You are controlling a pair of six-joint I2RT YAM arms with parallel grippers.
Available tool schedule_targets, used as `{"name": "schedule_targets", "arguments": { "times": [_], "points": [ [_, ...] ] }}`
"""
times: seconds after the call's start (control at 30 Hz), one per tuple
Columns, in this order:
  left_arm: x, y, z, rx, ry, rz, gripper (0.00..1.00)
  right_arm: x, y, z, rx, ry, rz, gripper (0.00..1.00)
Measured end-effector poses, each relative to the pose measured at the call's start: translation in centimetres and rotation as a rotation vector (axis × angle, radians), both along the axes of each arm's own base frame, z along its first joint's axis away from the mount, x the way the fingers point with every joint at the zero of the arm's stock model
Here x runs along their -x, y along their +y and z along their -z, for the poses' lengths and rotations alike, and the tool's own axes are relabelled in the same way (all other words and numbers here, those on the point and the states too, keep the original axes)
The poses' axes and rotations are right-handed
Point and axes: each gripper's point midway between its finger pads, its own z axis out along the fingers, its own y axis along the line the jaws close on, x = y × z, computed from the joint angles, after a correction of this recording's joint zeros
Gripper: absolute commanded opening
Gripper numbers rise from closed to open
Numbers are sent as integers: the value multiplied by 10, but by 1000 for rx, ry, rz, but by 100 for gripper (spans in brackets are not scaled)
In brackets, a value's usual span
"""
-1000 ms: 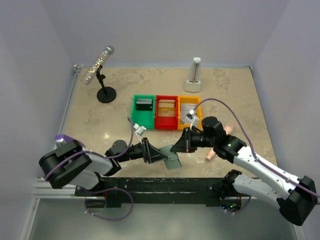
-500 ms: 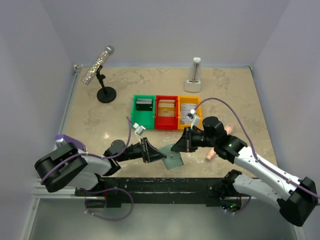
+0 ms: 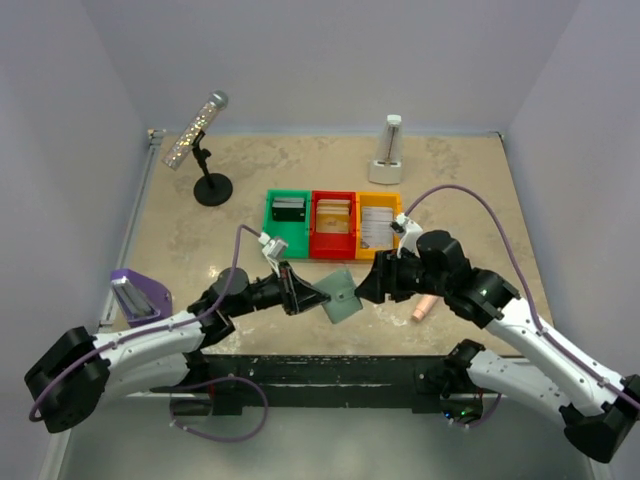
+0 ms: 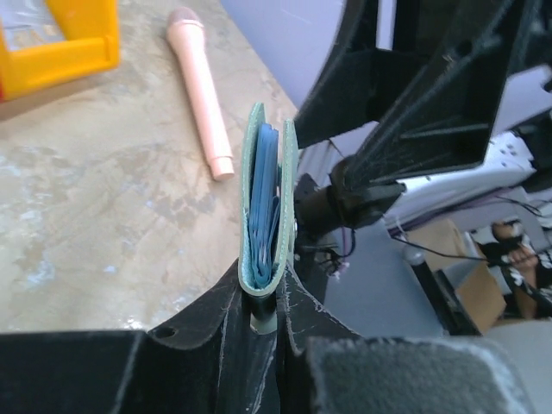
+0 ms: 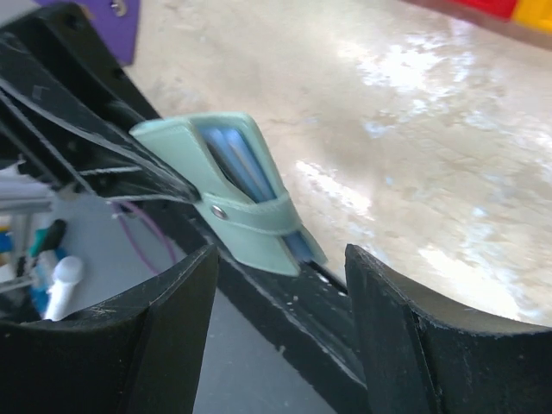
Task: Take the credit cards out of the card holder
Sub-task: Pick up the card holder from the center of the board.
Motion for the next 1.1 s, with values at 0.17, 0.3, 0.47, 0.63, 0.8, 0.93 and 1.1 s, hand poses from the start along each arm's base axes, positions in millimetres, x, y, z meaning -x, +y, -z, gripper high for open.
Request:
{"name": "schedule_targets", "arguments": {
  "times": [0.17, 0.3, 0.47, 0.63, 0.8, 0.93, 1.1],
  "points": [
    [-22, 5, -4, -131, 17, -111, 0, -4, -18, -5, 108, -58, 44, 61],
    [-37, 15, 4, -252, 56, -202, 0, -4, -23, -15, 186, -122, 47, 58],
    [-43, 25, 9, -388, 88, -283, 0, -9, -14, -30, 284, -197, 33, 57],
    [-42, 27, 1, -437, 91, -314, 0, -15, 1, -24, 357, -209, 19, 54],
    [-41, 26, -7, -437, 102, -325, 0, -19, 18, -20, 395, -210, -2, 52],
    [-40, 21, -15, -416, 114, -320, 0, -22, 30, -21, 396, -213, -10, 51],
    [-38, 17, -18, -403, 138, -315, 0, -26, 41, -22, 398, -210, -14, 51]
  ]
}}
